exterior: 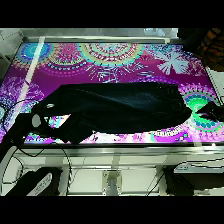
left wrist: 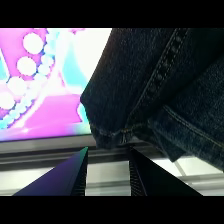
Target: Fold the clothes and pants, and hang the long-sleeved shirts on hangers.
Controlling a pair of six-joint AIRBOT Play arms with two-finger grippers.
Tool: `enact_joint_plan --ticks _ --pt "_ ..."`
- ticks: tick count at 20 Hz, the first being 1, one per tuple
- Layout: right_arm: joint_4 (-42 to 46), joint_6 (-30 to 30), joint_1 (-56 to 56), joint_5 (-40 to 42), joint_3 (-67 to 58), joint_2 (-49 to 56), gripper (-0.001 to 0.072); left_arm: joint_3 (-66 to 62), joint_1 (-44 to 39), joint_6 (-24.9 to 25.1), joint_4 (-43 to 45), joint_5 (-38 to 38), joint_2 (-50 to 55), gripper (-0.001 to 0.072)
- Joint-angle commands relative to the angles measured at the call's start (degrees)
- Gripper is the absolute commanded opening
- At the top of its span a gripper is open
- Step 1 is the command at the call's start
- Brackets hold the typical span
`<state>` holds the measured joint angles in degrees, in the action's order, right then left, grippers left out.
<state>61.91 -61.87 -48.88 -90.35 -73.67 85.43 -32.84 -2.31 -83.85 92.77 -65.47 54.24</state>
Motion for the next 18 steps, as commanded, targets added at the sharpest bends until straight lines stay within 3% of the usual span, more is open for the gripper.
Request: enact_joint_plan --ticks 1,3,5,8,12,15,18 --pt "-0.7 0.0 0.0 0.1 0.0 -0.1 0.04 0.1 -0.3 -1.1 0.2 4.7 3.5 0.0313" --pt "-0.7 0.0 0.0 0.1 0.0 -0.1 0.04 0.1 -0.3 -1.4 0.2 6.4 5.4 0.0313" --pt "-0.8 0.0 0.0 0.1 0.0 -0.1 0.04 0.1 -0.3 -1.6 0.2 7.2 7.3 0.0257" --pt "-1.6 0.0 0.0 0.0 0.0 -0.1 0.04 0.1 -0.3 -2.8 0.1 7.9 9.5 0.0025" --pt "-2.4 0.0 0.0 0.0 0.0 -0.1 0.0397 -0.3 -0.5 -2.9 2.6 7.5 6.8 0.002" --pt "-2.4 0.0 0.0 0.0 0.0 -0.1 0.0396 -4.4 0.6 -7.3 19.2 3.7 0.6 0.0017" --pt "-3.7 0.0 0.0 0.1 0.0 -0.1 0.0395 -13.1 8.3 -12.1 35.6 2.1 -3.6 0.0017"
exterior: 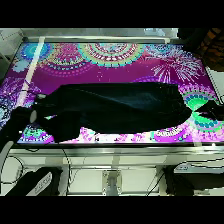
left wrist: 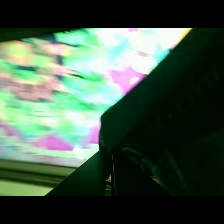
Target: Fold the clothes and pants, and hang the long-sleeved shirts on hangers.
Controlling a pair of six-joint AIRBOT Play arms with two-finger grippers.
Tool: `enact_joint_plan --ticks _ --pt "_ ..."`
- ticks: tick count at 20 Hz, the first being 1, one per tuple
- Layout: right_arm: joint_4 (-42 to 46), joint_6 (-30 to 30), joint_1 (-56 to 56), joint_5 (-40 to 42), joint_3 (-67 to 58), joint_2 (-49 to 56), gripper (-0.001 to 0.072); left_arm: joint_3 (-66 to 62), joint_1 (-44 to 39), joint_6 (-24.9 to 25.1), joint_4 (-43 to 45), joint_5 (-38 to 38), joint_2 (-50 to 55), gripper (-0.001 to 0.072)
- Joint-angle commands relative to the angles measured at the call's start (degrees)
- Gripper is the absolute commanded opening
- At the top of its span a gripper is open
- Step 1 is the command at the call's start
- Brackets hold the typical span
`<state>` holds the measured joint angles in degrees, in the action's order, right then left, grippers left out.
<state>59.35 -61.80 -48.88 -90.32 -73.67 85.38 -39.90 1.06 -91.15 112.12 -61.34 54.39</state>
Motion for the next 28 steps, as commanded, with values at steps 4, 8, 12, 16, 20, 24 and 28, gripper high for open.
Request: enact_joint_plan --ticks 4,8,12,16,20,24,28 --pt "-2.4 0.0 0.0 0.2 0.0 0.0 0.0395 -17.4 19.1 -5.1 14.9 3.2 -3.5 0.0021" --pt "-1.4 0.0 0.0 -0.2 0.0 0.0 0.0395 -18.8 23.2 -4.0 14.9 2.8 -3.4 0.0316" --pt "-0.9 3.9 0.6 1.6 4.5 -1.2 0.0395 -18.8 23.3 -3.9 14.9 1.7 -3.4 0.0333" --pt "-0.9 7.4 6.8 9.9 13.5 -1.9 0.0394 -18.5 23.3 5.4 9.4 -6.3 -3.3 0.0367" --pt "3.6 6.5 14.9 15.5 16.2 -1.9 0.0394 -15.6 23.3 7.3 5.2 -11.6 -3.3 0.0367" --pt "5.9 4.9 16.4 15.1 16.2 -1.9 0.0393 -11.3 23.5 9.1 4.2 -16.5 -3.3 0.0367" --pt "6.1 4.9 16.4 15.9 16.6 -1.7 0.0365 -7.0 26.3 10.8 0.5 -17.6 -3.3 0.0367"
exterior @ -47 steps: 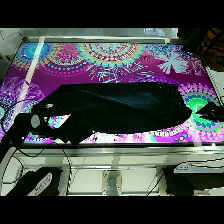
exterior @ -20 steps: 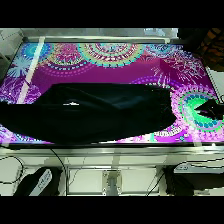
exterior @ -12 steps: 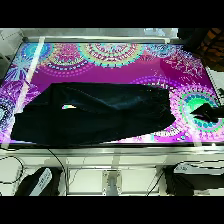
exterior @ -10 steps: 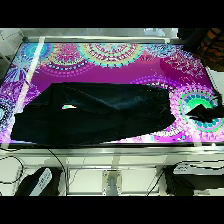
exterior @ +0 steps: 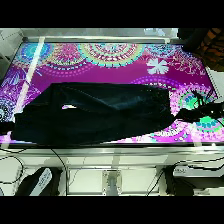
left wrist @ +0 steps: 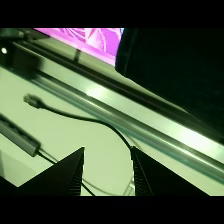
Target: Fold the clothes and pants, and hang the long-sleeved shirts on hangers.
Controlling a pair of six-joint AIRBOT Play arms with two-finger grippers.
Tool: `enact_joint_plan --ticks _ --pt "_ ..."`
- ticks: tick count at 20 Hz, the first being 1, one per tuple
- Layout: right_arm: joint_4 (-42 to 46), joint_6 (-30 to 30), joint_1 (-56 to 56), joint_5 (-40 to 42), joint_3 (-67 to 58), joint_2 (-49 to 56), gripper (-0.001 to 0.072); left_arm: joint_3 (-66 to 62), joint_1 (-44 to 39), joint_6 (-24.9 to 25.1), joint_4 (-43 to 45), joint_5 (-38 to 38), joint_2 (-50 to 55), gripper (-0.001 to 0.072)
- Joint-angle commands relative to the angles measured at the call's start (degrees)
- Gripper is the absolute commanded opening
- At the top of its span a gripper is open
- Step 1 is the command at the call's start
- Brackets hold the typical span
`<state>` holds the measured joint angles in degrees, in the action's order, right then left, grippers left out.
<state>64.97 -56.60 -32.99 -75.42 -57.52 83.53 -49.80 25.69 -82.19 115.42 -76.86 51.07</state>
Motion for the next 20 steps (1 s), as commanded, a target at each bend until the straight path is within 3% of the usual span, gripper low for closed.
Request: enact_joint_plan --ticks 1,4,6,8,12,13,17,18,19,20 --pt "-0.2 -0.3 0.5 1.7 0.9 0.1 0.0365 3.9 2.6 2.3 -3.5 -2.1 0.0 0.0367" --pt "-0.5 -0.1 0.5 4.2 2.9 0.1 0.0364 6.5 5.4 3.2 -5.4 -2.0 0.0 0.0367" --pt "-1.5 0.6 0.5 5.3 4.0 0.1 0.0306 7.3 6.0 4.7 -7.7 -1.9 0.0 0.0367" --pt "-3.4 0.6 0.5 5.8 4.2 0.1 0.0296 7.4 6.0 4.7 -7.1 -1.0 0.0 0.0367" --pt "-6.1 0.6 0.5 6.4 4.2 0.1 0.011 7.4 6.2 2.4 -2.2 4.4 0.0 0.0368" --pt "-6.8 0.5 0.5 6.5 4.2 0.1 0.0015 7.5 6.8 1.6 -3.0 6.5 0.0 0.0368" --pt "-8.3 -0.9 0.5 6.5 4.2 0.1 0.0011 7.5 9.7 1.6 -7.6 14.1 3.6 0.0377" --pt "-8.3 -1.4 0.5 6.4 4.2 0.1 0.0011 7.5 10.3 1.6 -8.9 15.9 5.4 0.0423" --pt "-8.4 -2.1 0.5 6.4 4.2 0.1 0.0011 7.5 10.5 1.6 -10.0 17.6 7.4 0.0542" --pt "-8.4 -2.8 0.5 6.2 4.2 0.1 0.0011 7.4 10.5 1.4 -10.1 19.3 9.7 0.0562"
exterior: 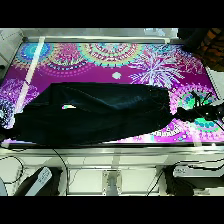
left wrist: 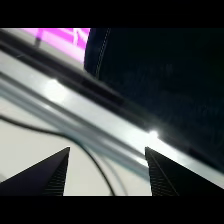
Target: Fold the clothes and pants, and hang the long-sleeved shirts on hangers.
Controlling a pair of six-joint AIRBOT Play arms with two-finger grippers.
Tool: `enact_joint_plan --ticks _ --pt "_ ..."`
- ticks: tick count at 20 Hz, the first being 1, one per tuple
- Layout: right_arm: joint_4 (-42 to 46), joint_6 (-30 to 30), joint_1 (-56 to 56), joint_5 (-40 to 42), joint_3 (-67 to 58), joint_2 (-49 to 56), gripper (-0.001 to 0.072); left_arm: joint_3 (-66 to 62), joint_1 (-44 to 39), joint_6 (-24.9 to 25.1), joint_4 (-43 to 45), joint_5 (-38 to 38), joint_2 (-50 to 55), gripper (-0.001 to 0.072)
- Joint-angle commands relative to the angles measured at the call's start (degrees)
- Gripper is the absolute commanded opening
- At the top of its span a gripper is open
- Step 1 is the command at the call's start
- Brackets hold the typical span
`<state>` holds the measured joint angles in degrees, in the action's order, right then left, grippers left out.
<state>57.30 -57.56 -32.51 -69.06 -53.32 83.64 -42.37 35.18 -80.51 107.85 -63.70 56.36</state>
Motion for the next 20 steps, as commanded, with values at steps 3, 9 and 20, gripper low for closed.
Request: enact_joint_plan --ticks 3,9,20 --pt "-0.7 -3.3 0.0 -1.9 0.0 0.0 0.0011 0.0 1.0 -4.7 1.6 10.6 10.8 0.0562" --pt "-0.7 -5.0 0.0 -5.4 0.0 0.0 0.0011 -0.1 1.7 -9.7 4.6 20.9 16.9 0.0561" --pt "-0.8 -5.9 0.0 -3.5 0.0 -0.1 0.0011 -7.7 -0.8 -2.4 -9.6 13.9 17.7 0.002"
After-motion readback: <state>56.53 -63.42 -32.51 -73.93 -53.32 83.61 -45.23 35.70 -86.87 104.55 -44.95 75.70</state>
